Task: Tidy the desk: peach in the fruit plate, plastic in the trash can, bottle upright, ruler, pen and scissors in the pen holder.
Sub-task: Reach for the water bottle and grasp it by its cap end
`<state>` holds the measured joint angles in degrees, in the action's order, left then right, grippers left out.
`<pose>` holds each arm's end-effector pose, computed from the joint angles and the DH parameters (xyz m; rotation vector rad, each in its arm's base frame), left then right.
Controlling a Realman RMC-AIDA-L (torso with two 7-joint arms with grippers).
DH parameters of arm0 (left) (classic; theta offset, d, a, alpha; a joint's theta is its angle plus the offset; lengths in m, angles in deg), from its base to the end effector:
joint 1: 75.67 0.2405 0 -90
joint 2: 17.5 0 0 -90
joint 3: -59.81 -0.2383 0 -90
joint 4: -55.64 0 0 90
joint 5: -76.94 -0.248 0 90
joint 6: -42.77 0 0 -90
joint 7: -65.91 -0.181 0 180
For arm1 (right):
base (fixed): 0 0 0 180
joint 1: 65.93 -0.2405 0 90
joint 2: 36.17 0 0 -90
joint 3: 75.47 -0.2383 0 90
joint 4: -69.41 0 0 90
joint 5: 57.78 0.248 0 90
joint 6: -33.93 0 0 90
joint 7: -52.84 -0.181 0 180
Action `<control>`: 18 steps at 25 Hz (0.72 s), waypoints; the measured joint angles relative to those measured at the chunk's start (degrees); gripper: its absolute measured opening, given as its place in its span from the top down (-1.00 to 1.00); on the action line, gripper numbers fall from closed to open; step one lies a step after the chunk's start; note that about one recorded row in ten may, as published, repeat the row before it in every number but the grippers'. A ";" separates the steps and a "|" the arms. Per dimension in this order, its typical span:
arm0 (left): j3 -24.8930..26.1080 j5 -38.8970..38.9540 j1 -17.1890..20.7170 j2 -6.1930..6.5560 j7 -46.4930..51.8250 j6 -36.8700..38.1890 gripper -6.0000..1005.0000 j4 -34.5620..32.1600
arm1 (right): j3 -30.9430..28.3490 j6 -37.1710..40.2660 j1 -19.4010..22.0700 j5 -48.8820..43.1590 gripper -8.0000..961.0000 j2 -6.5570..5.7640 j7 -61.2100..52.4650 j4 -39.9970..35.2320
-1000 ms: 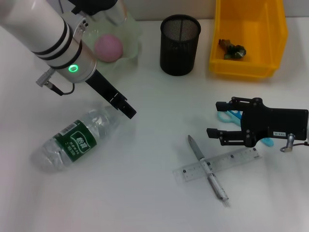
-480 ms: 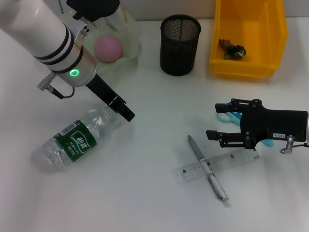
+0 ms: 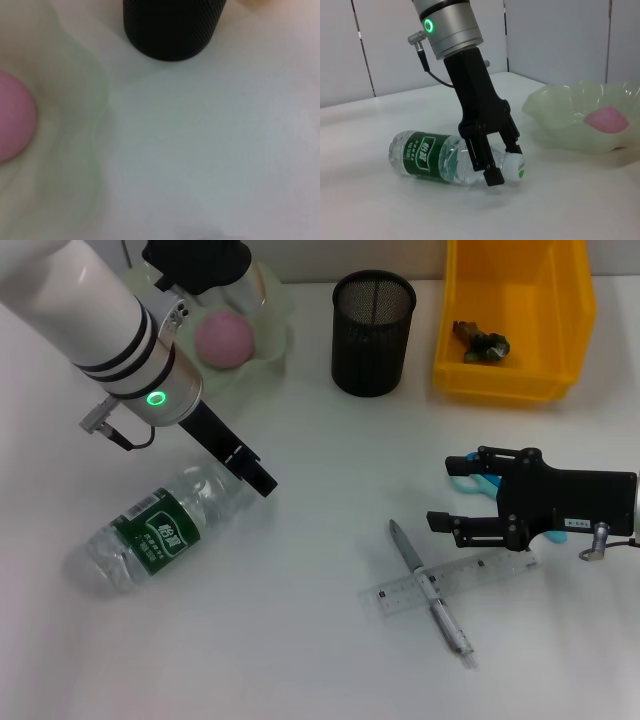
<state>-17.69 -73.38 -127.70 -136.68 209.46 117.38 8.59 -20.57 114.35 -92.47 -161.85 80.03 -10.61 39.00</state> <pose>-0.1760 0.4358 -0.0804 -2.6072 -0.8864 0.5753 0.2867 0.3490 -0.0541 -2.7591 0.3971 0.5486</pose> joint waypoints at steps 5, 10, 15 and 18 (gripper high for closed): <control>-0.04 -0.03 0.00 0.00 -0.11 -0.10 -0.64 0.04 | -0.07 0.00 0.00 0.00 -0.63 0.09 0.00 0.00; -0.03 -0.05 0.06 0.00 -0.39 -0.20 -0.64 0.11 | -0.14 0.00 0.00 0.00 -0.63 0.12 0.00 0.00; -2.85 -0.04 0.37 0.00 -0.49 -1.18 -0.51 0.20 | -0.18 0.00 0.00 0.00 -0.63 0.26 0.00 0.00; -3.78 -0.02 0.40 0.00 -0.29 -1.61 -0.32 0.27 | -0.26 0.00 -0.01 0.00 -0.63 0.32 0.00 0.00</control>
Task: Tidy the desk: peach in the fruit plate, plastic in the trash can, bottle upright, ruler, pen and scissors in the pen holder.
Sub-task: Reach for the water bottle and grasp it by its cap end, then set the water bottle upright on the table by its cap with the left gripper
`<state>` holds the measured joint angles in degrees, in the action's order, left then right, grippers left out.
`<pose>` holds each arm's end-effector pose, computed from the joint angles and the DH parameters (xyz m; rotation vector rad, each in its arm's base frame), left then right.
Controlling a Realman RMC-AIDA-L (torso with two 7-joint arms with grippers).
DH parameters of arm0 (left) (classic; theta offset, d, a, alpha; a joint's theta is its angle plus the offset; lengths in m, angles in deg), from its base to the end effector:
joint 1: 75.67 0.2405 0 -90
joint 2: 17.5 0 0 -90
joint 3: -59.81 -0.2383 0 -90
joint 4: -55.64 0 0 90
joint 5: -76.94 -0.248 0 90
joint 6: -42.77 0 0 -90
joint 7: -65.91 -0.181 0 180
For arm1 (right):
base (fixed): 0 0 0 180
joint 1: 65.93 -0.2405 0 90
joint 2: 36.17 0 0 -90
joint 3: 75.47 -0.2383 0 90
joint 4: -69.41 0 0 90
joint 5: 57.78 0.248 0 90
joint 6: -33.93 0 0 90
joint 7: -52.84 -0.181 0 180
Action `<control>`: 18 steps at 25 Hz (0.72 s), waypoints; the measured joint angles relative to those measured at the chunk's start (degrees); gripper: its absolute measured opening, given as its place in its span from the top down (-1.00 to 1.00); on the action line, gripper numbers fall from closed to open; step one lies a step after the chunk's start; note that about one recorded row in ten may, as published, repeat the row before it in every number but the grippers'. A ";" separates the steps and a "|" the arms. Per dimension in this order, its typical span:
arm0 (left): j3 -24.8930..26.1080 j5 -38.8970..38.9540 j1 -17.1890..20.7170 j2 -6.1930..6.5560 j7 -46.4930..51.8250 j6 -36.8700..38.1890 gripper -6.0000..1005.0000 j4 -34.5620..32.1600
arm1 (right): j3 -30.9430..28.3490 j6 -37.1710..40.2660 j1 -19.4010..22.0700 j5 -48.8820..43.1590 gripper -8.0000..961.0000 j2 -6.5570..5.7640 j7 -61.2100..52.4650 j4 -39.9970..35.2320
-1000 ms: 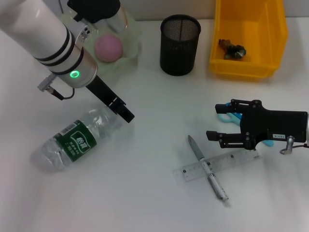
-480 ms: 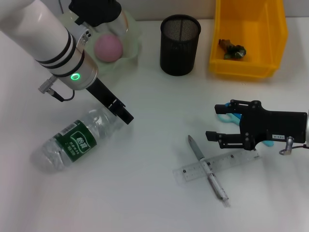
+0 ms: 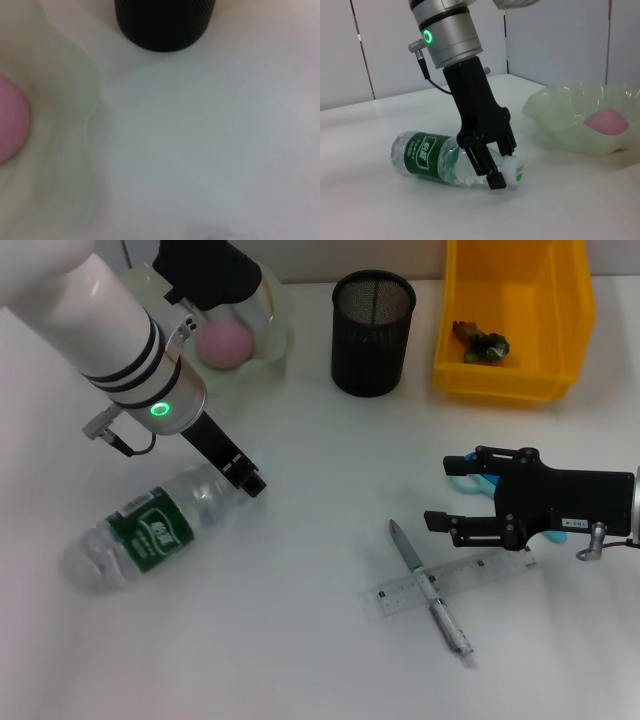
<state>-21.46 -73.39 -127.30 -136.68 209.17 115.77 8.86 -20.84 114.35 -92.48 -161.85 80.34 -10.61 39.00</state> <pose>-0.1796 0.4330 -0.0881 -2.6124 -0.8186 0.6252 0.2854 0.3489 -0.0555 -2.7560 0.4008 0.5576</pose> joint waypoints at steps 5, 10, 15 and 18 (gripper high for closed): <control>-0.13 0.18 0.01 0.00 -0.02 -0.07 -0.06 0.04 | -0.07 0.05 0.00 0.00 -0.63 0.07 0.00 0.00; 0.07 0.17 -0.12 0.00 -0.28 -0.05 0.03 0.02 | -0.14 0.03 0.02 0.00 -0.63 0.07 0.00 0.00; 0.77 0.49 0.09 0.03 -0.35 0.22 0.09 -1.56 | -0.15 0.08 0.08 0.00 -0.63 0.05 0.00 0.00; 0.88 0.75 0.34 0.09 -0.35 0.49 0.10 -2.81 | -0.12 0.08 0.09 0.00 -0.63 -0.01 0.00 0.00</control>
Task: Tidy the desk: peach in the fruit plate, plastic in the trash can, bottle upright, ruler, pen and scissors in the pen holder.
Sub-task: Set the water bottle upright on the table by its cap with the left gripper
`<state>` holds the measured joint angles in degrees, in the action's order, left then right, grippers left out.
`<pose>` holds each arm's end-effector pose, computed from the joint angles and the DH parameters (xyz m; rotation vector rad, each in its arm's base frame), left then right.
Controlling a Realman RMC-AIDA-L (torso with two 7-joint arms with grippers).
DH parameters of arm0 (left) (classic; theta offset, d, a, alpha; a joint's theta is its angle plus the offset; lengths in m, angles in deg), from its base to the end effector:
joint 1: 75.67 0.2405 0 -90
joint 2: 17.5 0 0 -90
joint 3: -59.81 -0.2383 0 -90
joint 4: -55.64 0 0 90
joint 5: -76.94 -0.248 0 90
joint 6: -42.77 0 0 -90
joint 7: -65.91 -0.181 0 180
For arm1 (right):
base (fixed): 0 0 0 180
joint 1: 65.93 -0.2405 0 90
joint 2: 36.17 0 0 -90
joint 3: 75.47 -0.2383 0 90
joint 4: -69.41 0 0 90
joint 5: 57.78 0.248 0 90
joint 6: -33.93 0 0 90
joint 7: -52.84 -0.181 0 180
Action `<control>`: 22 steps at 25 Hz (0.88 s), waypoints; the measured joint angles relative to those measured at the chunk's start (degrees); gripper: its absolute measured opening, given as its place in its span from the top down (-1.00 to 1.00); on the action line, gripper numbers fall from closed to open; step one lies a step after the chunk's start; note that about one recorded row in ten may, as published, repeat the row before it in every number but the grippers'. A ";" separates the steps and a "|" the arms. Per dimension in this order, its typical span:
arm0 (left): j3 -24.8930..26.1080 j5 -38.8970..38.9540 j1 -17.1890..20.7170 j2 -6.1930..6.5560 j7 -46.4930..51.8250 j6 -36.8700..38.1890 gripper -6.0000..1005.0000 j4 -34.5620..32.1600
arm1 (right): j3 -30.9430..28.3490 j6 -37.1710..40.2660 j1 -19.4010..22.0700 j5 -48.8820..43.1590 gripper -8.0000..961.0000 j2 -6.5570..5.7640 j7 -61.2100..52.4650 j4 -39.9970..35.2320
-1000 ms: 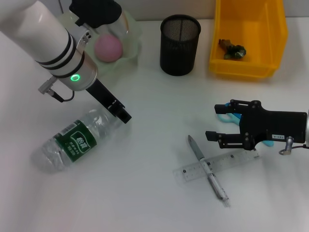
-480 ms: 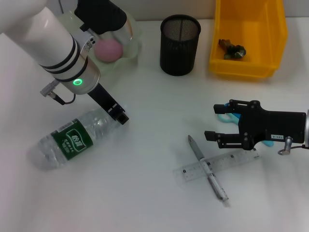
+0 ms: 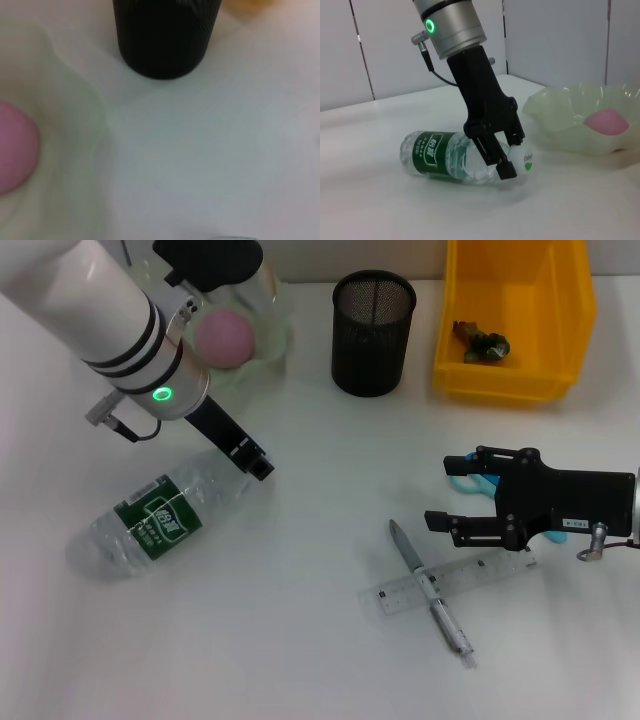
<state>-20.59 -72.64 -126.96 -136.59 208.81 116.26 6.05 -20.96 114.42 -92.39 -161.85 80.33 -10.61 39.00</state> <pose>-0.1667 0.4379 -0.0817 -2.6191 -0.7934 0.5674 0.2859 0.3485 -0.0551 -2.7542 0.4033 0.5591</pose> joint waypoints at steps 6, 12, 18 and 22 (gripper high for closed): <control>1.72 0.90 0.21 0.24 -0.83 0.82 0.11 -1.37 | 0.03 -0.01 0.00 0.00 -0.63 -0.04 0.00 0.00; 6.22 3.53 0.34 0.43 -4.31 3.83 0.11 -3.51 | -0.02 -0.06 0.00 0.00 -0.63 -0.08 0.00 0.02; 8.56 3.88 0.68 0.45 -5.81 5.09 0.11 -5.56 | -0.03 -0.09 0.00 0.00 -0.63 -0.15 0.00 0.03; 9.79 4.26 0.89 0.45 -6.78 5.50 0.11 -6.09 | -0.03 -0.09 0.00 0.00 -0.63 -0.14 0.00 0.03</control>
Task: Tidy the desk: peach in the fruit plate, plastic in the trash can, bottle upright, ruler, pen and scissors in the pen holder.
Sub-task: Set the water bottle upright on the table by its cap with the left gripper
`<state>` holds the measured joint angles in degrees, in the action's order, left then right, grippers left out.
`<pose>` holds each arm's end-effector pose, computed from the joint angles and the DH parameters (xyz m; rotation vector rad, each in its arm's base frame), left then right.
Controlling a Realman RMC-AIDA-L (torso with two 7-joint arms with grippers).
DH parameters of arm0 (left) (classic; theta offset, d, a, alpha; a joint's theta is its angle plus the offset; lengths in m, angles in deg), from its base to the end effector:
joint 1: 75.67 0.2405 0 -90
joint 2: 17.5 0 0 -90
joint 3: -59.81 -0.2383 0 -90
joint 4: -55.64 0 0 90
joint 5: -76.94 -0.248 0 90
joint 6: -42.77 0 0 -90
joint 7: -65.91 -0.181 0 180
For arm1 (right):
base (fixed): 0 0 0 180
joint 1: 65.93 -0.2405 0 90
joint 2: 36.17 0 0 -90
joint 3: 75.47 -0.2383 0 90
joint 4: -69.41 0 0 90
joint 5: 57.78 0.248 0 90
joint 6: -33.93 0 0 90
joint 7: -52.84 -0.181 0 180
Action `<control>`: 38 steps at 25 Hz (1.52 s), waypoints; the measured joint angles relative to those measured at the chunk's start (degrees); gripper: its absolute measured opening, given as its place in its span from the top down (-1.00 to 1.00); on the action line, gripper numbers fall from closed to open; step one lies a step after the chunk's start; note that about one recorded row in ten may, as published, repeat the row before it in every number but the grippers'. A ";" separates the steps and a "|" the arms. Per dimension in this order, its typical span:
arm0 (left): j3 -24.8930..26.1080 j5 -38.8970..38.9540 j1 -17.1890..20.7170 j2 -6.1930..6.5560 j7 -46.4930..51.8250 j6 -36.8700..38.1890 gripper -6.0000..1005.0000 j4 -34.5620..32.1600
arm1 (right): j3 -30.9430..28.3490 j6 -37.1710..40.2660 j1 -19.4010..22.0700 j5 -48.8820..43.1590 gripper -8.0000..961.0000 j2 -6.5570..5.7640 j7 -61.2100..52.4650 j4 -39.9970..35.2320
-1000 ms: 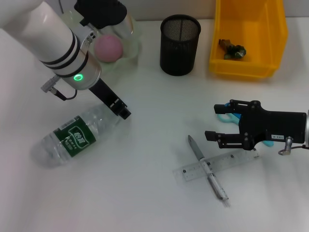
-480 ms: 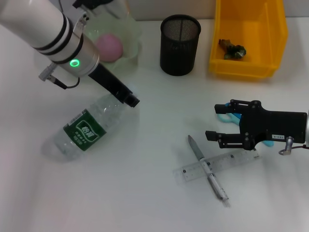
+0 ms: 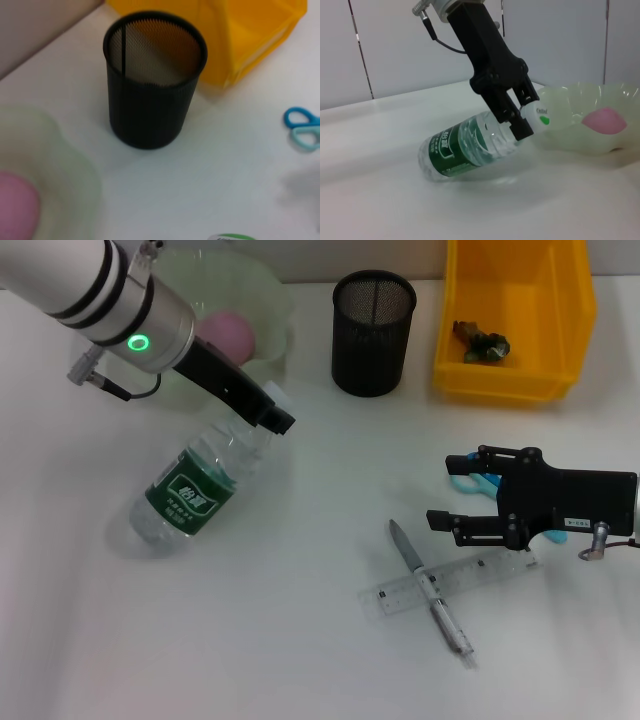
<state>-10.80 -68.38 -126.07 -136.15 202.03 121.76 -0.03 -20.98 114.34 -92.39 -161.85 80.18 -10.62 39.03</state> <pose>-0.1405 0.4459 -0.0477 -2.6929 -0.7756 0.3485 0.2869 0.3490 -0.0541 -2.7523 0.4038 0.5550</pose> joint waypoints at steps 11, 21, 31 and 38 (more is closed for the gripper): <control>7.05 3.91 2.38 0.34 -4.47 2.11 0.12 -3.86 | 0.00 0.01 0.00 0.21 -0.63 0.22 0.00 -0.03; 10.99 6.78 4.81 0.45 -6.69 3.73 0.12 -7.12 | -0.09 0.01 0.00 0.41 -0.63 0.39 0.00 0.00; 12.52 9.80 7.39 0.44 -7.93 4.80 0.12 -10.90 | -0.09 0.01 0.00 0.45 -0.63 0.56 0.00 -0.01; 14.23 11.23 8.47 0.66 -9.38 5.22 0.12 -11.66 | -0.09 0.01 -0.09 0.45 -0.63 0.56 0.00 -0.03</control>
<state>3.43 -57.15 -117.60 -135.49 192.65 126.97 -11.69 -21.07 114.35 -92.48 -161.40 80.74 -10.61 39.00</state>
